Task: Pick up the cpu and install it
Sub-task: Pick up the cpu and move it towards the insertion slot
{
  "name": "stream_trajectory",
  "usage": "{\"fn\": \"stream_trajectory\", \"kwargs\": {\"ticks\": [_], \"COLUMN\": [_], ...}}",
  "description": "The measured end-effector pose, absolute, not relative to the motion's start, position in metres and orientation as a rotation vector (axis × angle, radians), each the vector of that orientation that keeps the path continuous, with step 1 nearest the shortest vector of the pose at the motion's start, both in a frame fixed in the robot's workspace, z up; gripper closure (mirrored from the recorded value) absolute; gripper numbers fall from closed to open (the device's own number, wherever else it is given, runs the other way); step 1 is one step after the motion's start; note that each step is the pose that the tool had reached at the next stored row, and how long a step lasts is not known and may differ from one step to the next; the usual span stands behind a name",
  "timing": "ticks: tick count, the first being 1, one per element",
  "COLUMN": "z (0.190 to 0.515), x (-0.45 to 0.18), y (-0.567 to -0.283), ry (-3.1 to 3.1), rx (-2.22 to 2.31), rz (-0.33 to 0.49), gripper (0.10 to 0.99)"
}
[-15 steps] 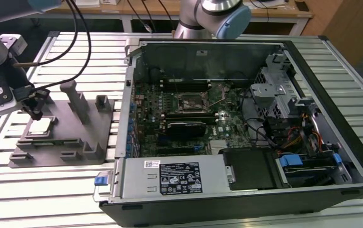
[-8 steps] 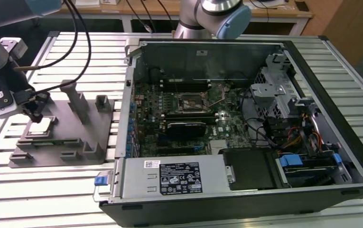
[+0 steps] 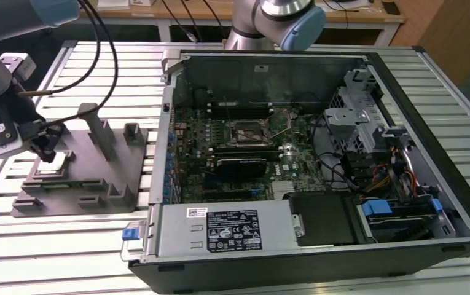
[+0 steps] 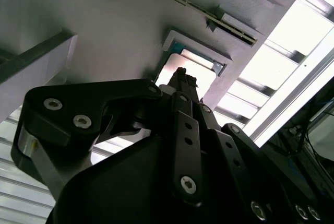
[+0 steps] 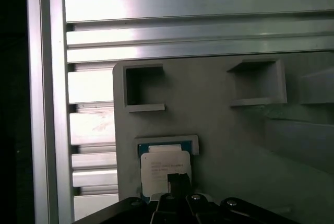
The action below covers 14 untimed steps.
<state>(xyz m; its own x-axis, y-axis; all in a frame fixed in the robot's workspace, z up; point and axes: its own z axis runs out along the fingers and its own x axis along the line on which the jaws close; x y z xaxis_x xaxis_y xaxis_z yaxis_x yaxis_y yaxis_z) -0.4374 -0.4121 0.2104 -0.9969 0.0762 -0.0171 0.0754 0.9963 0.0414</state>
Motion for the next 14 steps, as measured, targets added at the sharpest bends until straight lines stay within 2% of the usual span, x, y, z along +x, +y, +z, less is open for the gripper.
{"fn": "stream_trajectory", "kwargs": {"ticks": [14], "z": [0.198], "x": [-0.442], "y": [-0.413], "ry": [3.121], "rx": [0.119], "rz": [0.062], "gripper": [0.98]}}
